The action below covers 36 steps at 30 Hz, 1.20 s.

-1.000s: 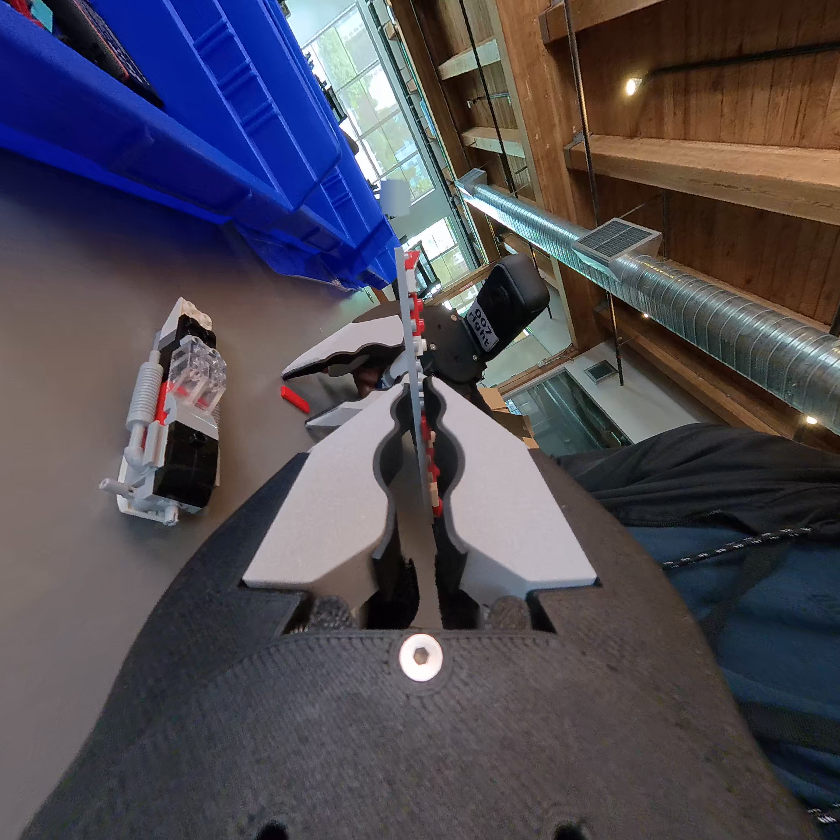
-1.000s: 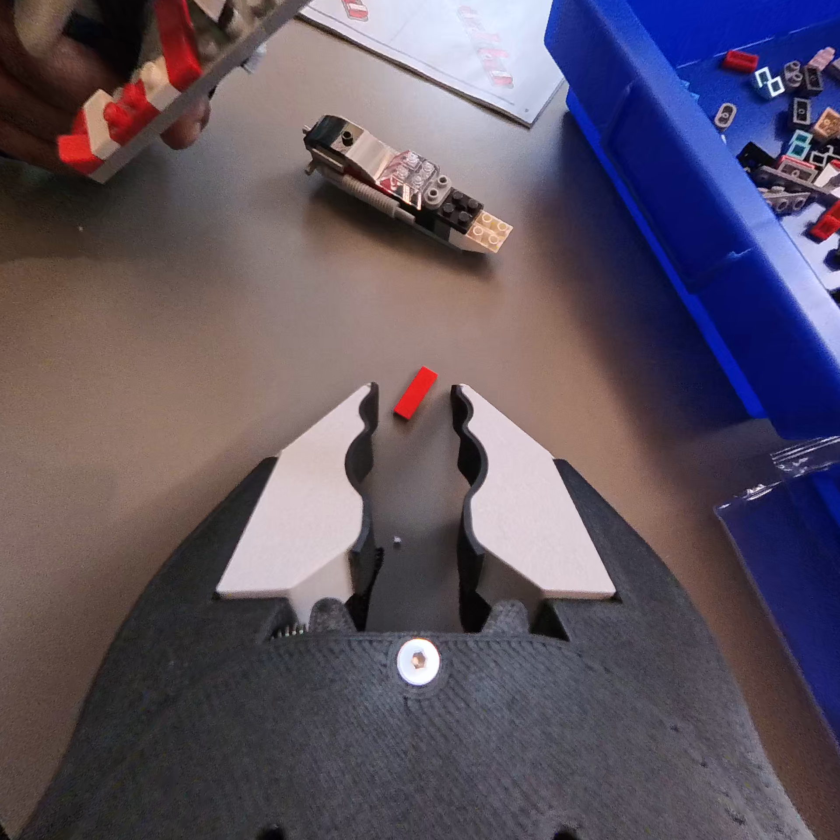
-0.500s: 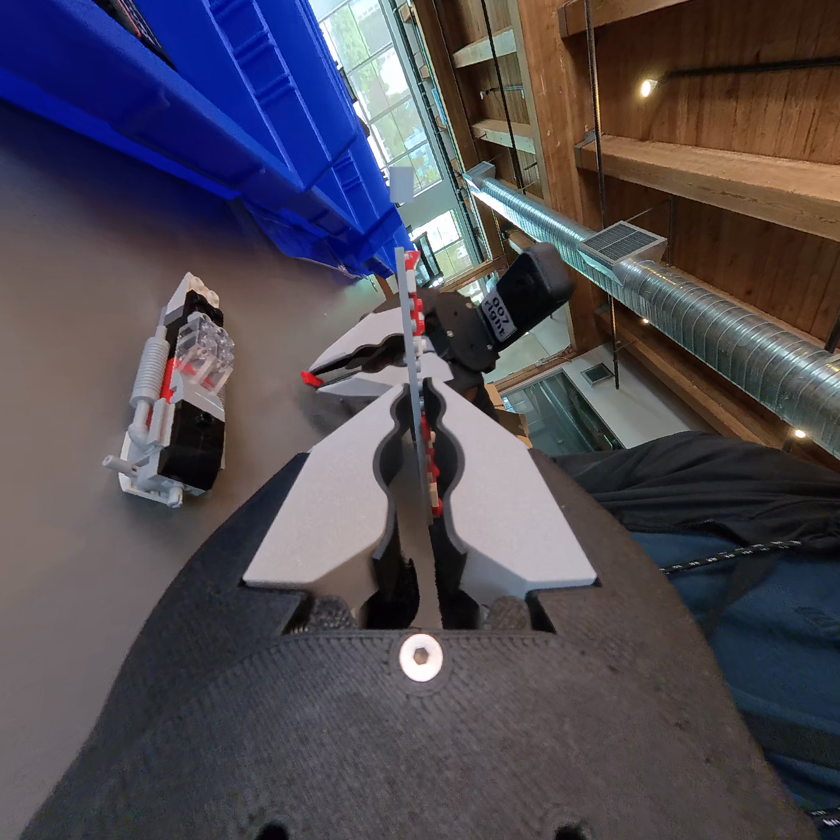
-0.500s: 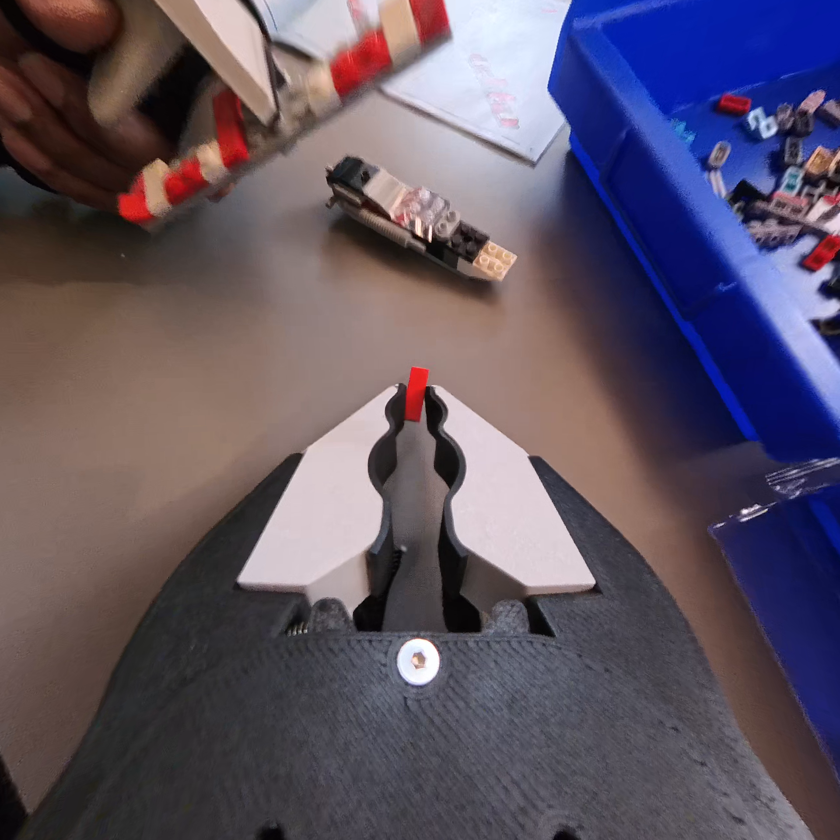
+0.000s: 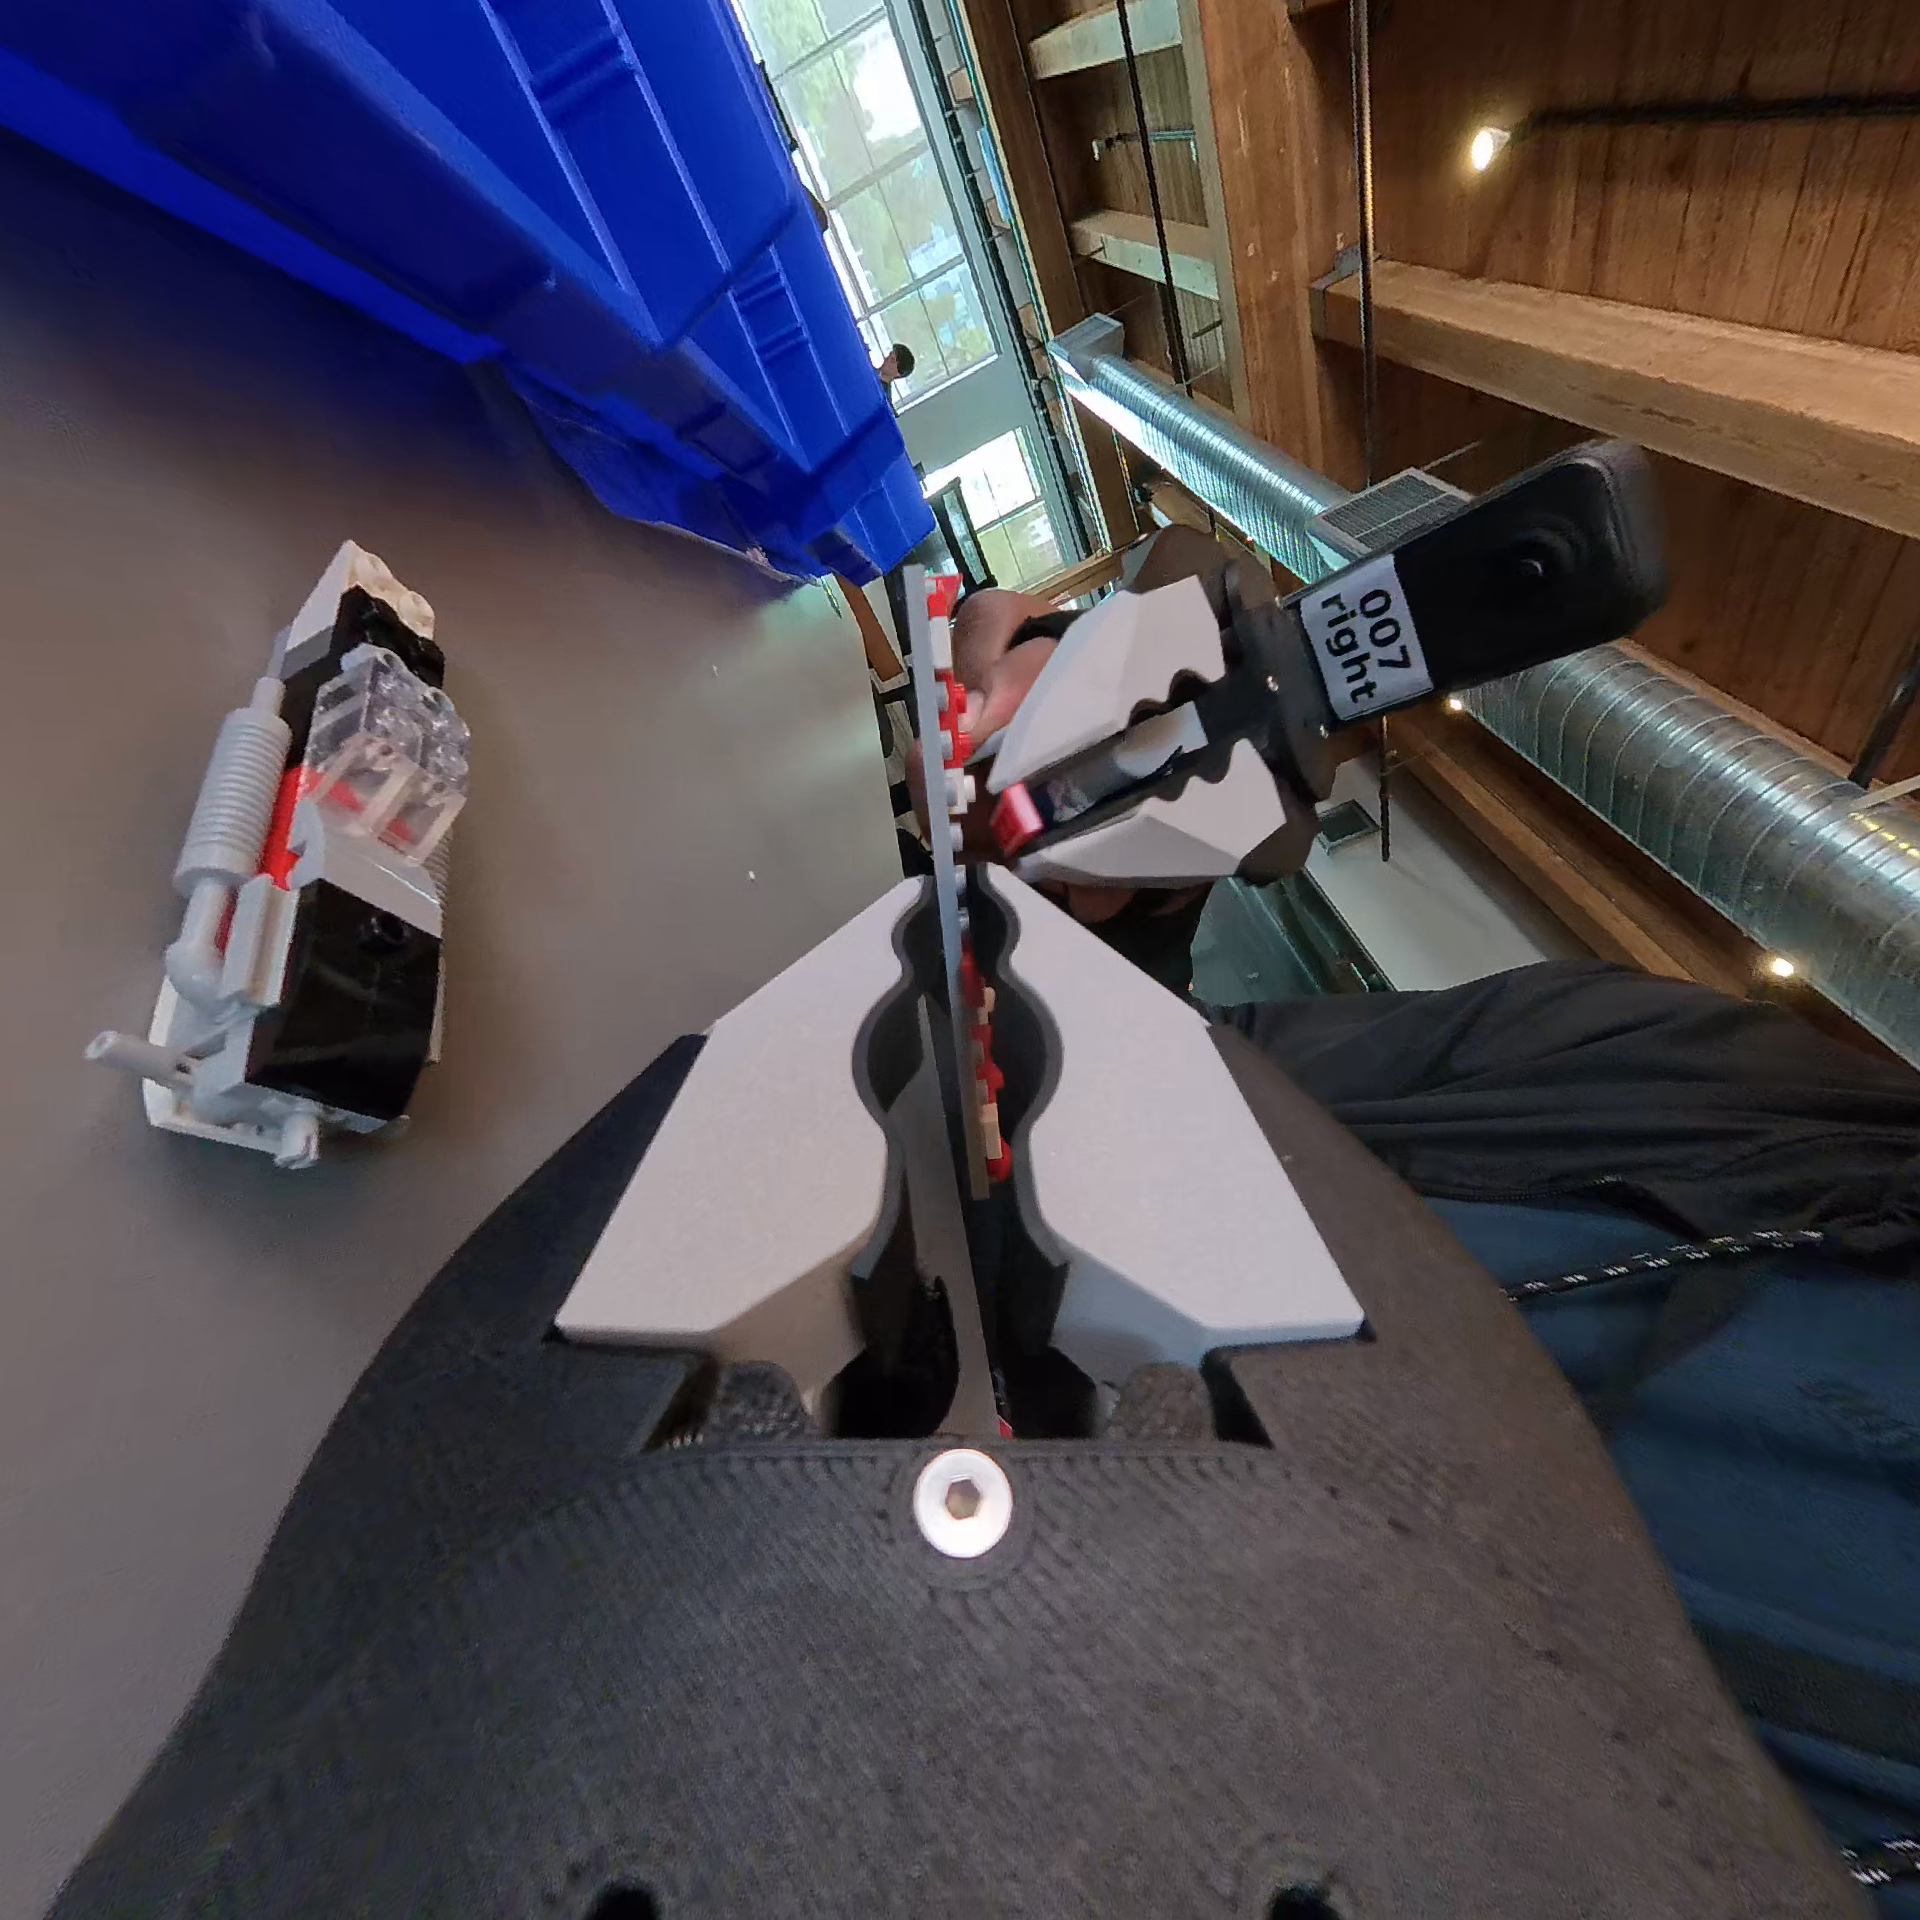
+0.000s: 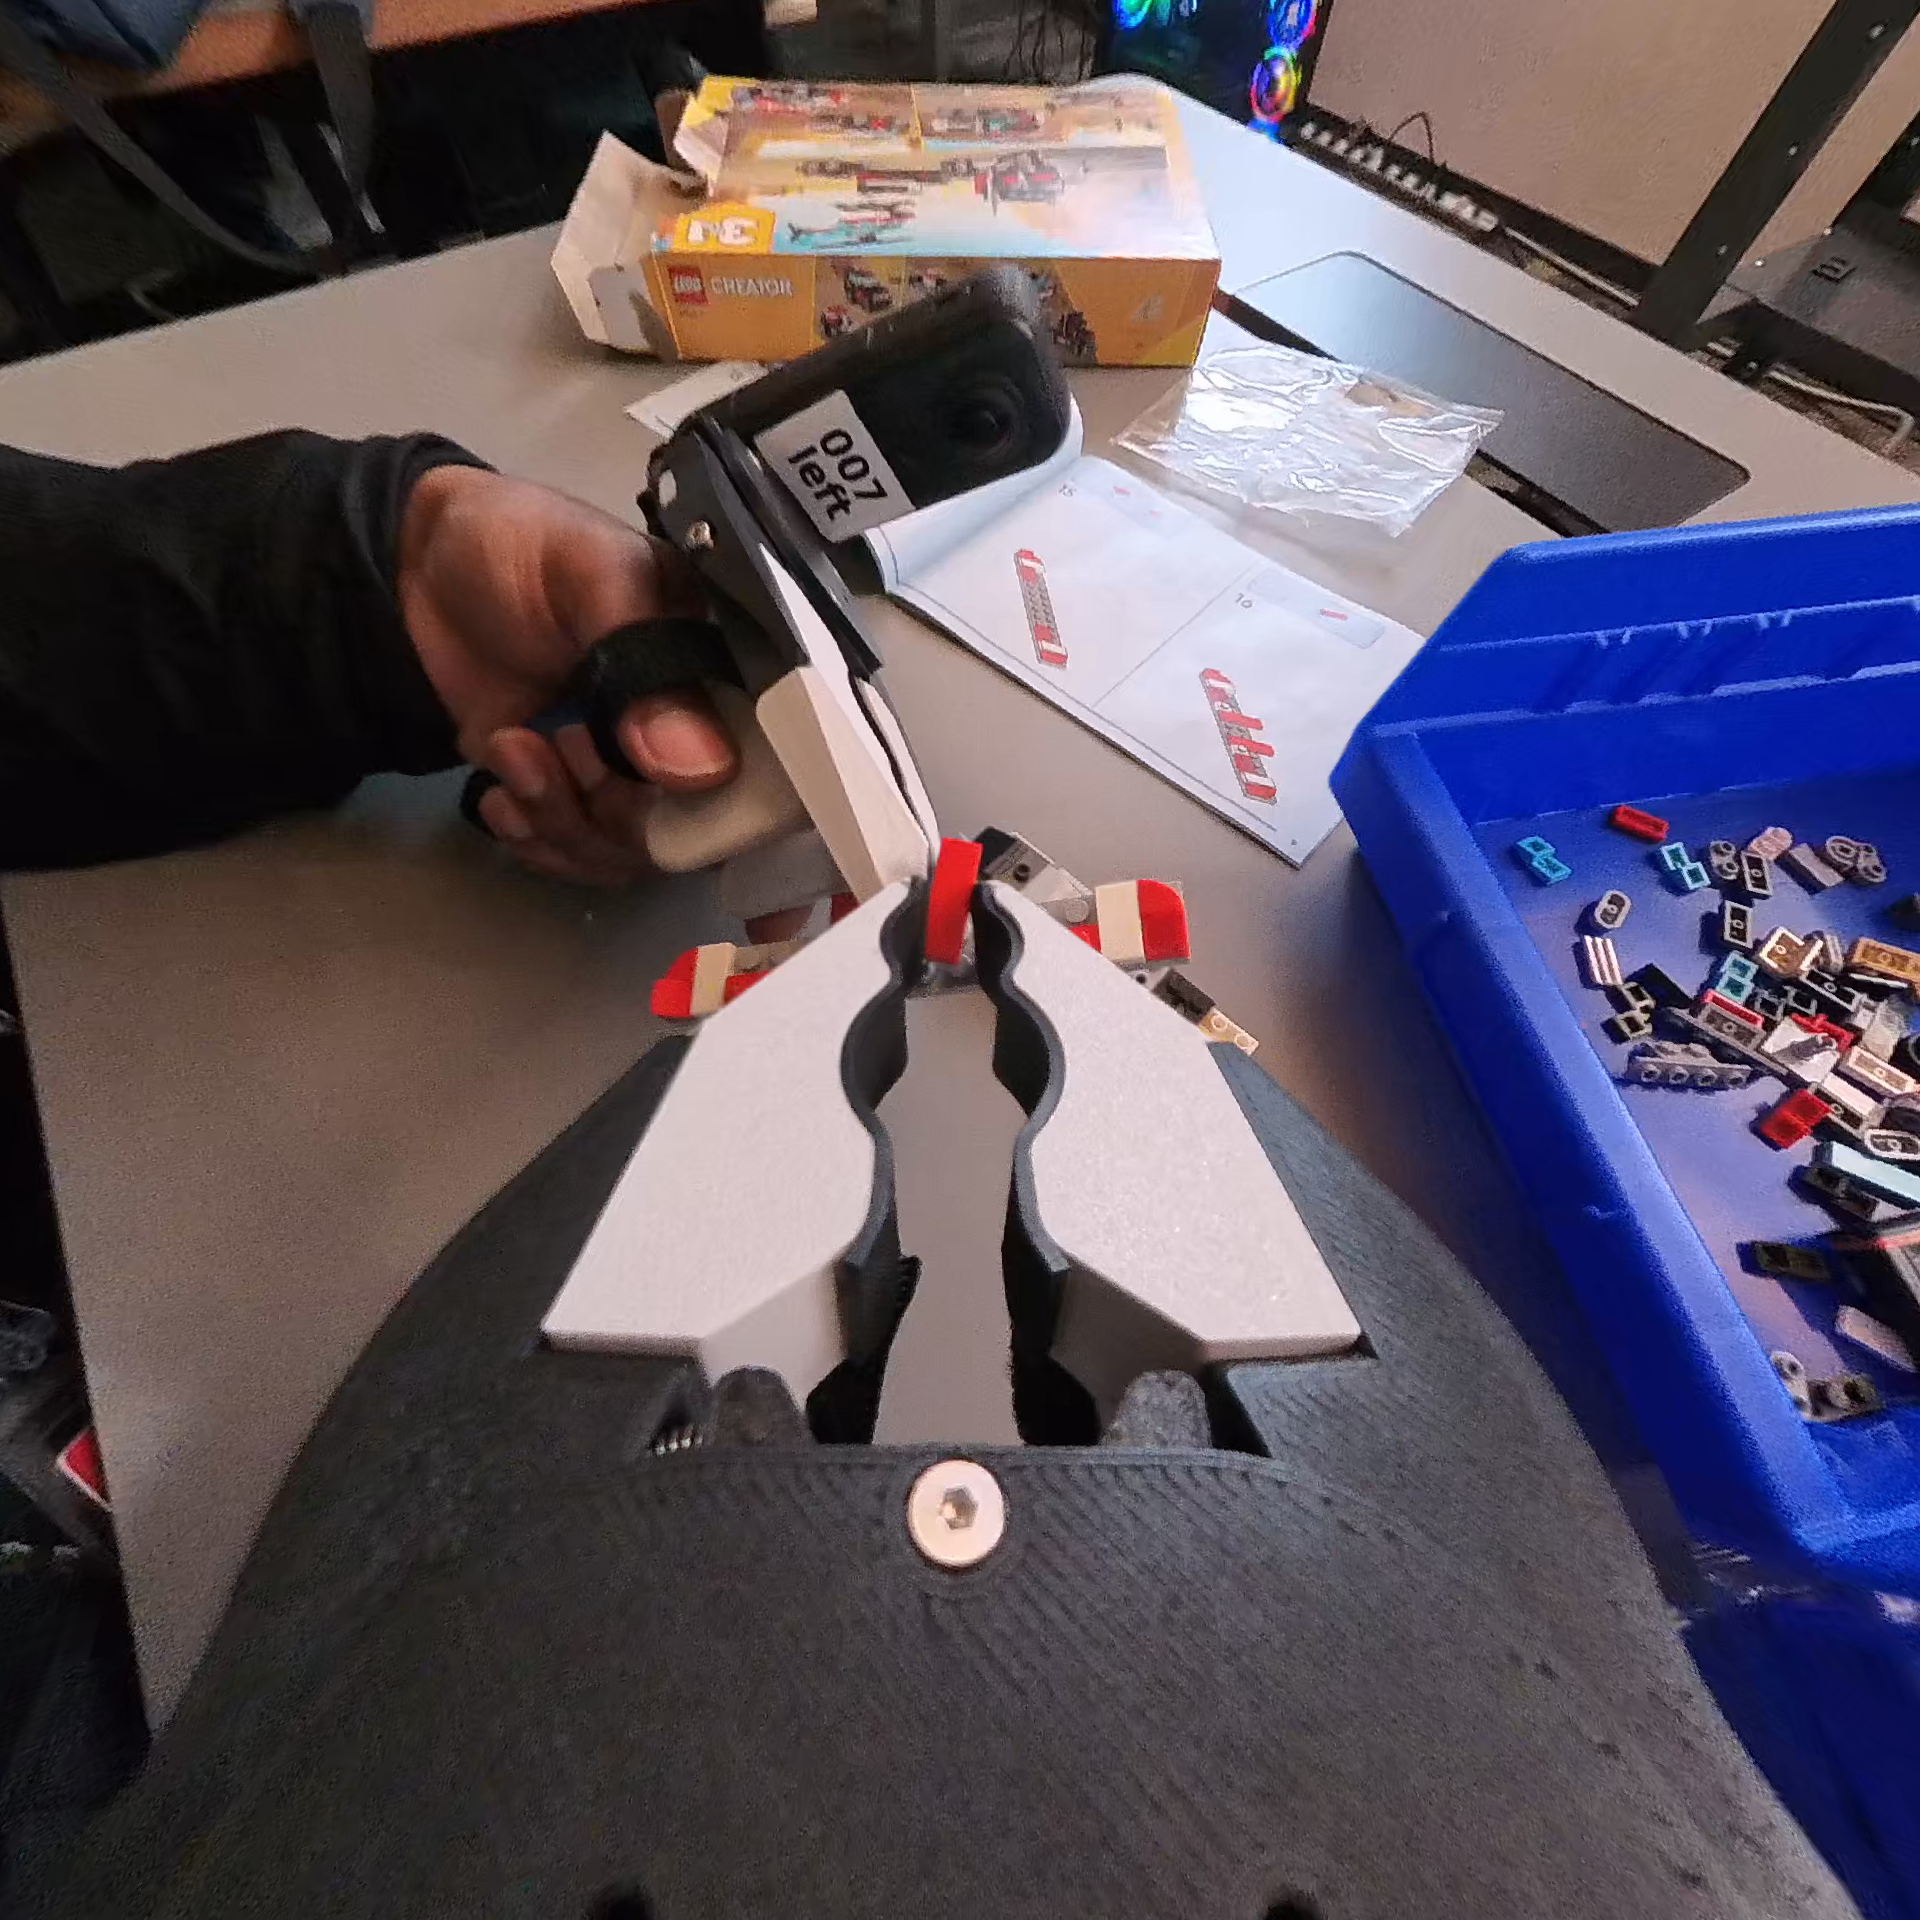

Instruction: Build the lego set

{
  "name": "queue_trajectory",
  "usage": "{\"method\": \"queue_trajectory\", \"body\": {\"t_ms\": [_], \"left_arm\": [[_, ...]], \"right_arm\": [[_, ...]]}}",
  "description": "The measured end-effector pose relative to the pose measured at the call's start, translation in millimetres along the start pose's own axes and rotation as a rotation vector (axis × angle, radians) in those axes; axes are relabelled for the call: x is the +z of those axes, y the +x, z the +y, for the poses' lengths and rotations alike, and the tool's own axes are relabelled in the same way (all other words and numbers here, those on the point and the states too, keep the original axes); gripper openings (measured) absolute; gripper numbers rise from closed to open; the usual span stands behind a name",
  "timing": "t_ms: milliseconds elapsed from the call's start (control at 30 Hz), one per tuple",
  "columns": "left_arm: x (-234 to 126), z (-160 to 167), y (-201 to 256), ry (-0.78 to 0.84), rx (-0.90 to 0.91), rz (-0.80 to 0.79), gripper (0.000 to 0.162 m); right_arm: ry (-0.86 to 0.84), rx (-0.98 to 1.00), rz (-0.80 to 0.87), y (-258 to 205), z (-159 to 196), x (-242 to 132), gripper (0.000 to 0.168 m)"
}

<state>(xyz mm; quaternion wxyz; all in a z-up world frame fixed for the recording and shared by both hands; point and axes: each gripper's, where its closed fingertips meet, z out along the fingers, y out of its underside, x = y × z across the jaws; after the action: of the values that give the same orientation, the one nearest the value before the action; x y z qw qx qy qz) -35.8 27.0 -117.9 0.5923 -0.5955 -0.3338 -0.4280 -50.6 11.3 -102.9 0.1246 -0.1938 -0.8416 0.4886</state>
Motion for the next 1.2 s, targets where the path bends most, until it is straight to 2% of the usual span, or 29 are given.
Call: {"method": "queue_trajectory", "body": {"t_ms": [700, 833, 1033, 1200], "left_arm": [[2, 3, -1, -0.017, 0.015, -0.016, 0.004], [1, 1, 0, -0.007, 0.010, -0.010, 0.005], [-2, -4, 4, 0.014, 0.003, 0.017, 0.004], [1, -2, 8, 0.008, 0.002, 0.042, 0.004]], "right_arm": [[0.008, 0.009, -0.021, 0, 6, -1, 0.011], [0.044, 0.027, -0.015, 2, 0, -4, 0.016], [0.188, 0.210, -0.019, 13, -7, -27, 0.024], [0.258, 0.420, -0.103, 9, 4, -27, 0.028]]}}
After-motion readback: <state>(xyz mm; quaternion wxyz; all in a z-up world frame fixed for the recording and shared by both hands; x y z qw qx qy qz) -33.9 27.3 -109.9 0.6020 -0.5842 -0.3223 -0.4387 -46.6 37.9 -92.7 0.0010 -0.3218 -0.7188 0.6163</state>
